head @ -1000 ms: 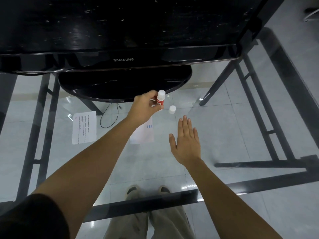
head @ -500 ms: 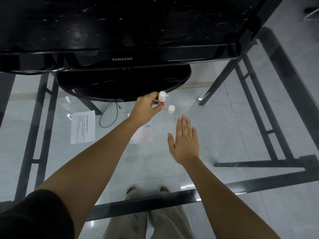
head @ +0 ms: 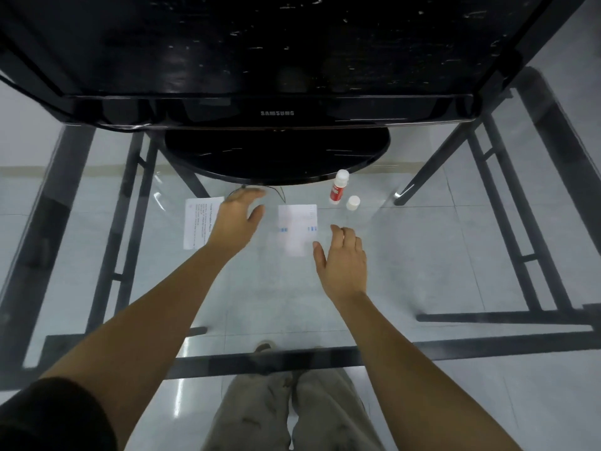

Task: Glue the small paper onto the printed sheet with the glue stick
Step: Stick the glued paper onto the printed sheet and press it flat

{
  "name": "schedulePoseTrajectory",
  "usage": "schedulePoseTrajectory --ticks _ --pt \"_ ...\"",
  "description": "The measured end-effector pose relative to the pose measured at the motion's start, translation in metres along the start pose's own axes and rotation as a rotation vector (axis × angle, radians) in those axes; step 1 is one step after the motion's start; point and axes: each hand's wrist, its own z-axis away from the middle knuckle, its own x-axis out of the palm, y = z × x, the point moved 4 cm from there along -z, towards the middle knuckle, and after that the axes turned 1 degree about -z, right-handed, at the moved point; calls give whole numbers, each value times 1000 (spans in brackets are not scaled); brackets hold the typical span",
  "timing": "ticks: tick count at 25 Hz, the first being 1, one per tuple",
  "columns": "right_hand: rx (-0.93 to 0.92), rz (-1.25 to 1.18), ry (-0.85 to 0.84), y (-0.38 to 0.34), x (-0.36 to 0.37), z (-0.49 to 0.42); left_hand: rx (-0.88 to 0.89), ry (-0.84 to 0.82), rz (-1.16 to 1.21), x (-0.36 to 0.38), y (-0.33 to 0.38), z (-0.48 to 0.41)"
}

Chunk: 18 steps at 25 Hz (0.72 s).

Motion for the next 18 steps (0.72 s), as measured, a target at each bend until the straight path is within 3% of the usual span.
schedulePoseTrajectory --ticks 3,6,8,15,18 --pt "192 -146 18 -17 6 5 -123 88 -54 -18 -37 20" --pt "294 -216 31 -28 8 6 -419 169 -87 -31 -70 41" --pt "324 -260 22 -32 9 4 -561 134 -81 -30 -80 47" --pt "410 -394 -30 -34 14 -6 -723 81 70 -32 -89 39" --pt "398 -394 -34 -34 15 -9 -668 75 101 -33 -92 39"
